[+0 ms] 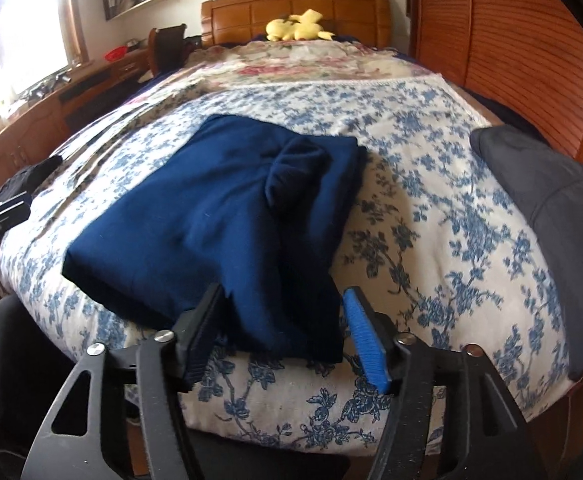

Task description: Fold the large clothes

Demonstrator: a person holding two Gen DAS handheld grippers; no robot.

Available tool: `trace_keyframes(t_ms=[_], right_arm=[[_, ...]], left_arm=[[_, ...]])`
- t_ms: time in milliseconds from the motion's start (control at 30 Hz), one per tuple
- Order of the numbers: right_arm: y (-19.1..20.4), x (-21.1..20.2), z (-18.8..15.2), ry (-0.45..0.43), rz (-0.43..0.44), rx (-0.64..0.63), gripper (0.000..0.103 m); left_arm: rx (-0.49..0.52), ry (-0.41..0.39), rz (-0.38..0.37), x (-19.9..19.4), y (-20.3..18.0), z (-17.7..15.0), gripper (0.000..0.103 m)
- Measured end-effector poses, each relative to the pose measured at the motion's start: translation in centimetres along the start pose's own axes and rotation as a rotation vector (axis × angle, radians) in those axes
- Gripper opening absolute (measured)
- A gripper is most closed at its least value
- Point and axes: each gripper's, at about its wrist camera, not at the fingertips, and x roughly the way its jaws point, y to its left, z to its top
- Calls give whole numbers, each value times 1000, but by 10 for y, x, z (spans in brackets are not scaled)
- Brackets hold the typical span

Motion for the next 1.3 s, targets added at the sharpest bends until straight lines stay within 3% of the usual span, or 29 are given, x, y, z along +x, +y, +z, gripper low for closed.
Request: trace_keyframes(t_ms=[233,467,900,1167,1300], right_arm=[[-5,31,-7,25,78,46,71],[-3,36,-10,-7,100,35,71],[-7,43,-11,-23,155,3,72],[-10,45,-13,-35,170,-3,72],[-11,46,-14,-38,175,4,72]], left_arm=[[47,37,-11,52,1,27,39],[74,90,-8,112,10,56,39],[12,150,60,210,46,115,40],[20,230,72,259,52,119,40],[5,267,71,274,55,112,46]])
